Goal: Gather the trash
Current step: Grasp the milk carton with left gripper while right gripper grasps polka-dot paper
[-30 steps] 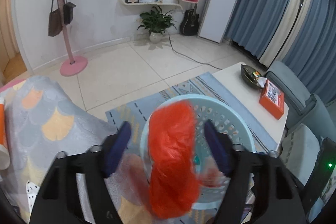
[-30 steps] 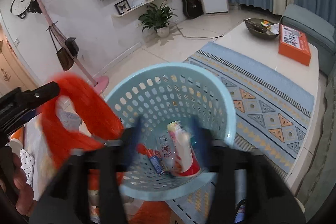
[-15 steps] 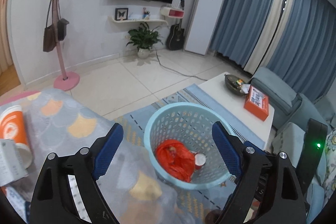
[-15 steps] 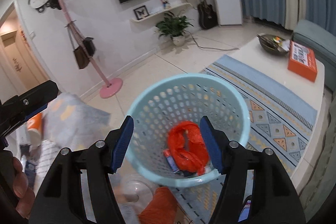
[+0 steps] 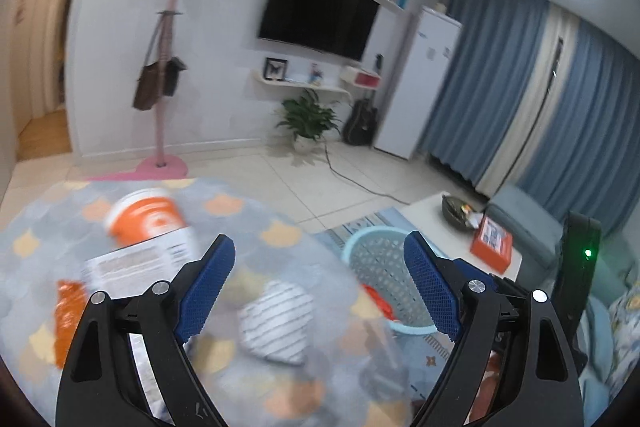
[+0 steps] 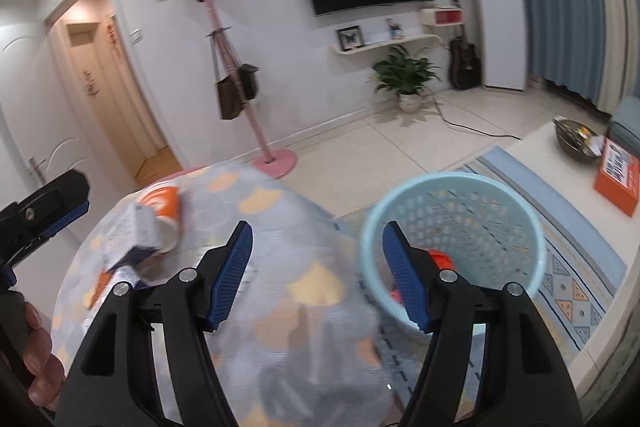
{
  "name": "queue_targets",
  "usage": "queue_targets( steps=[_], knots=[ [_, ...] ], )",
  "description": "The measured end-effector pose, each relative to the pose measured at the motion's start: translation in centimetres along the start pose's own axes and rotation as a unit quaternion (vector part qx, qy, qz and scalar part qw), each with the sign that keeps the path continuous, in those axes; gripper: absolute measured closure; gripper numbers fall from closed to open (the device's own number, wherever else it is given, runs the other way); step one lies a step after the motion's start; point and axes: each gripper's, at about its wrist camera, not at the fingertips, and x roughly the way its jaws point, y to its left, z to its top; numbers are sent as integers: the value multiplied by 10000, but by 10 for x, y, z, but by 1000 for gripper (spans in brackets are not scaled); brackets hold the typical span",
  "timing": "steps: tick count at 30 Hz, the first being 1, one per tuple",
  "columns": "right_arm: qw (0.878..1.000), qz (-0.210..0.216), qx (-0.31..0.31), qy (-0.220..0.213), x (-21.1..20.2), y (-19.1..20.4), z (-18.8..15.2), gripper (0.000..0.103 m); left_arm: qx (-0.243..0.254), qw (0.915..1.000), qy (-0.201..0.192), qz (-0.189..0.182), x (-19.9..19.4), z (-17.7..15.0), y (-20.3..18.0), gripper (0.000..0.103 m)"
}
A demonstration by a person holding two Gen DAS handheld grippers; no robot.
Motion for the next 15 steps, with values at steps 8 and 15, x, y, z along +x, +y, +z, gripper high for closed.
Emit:
queue_targets(
  steps=[8, 15],
  knots=[
    [9987, 183, -308, 357, 25, 55, -14, 34, -276, 9962, 74, 828, -35, -27, 77, 19],
    [9945, 188, -271, 995, 59, 78, -34, 34, -498, 9917, 902, 770, -18, -56, 118, 19]
  ],
)
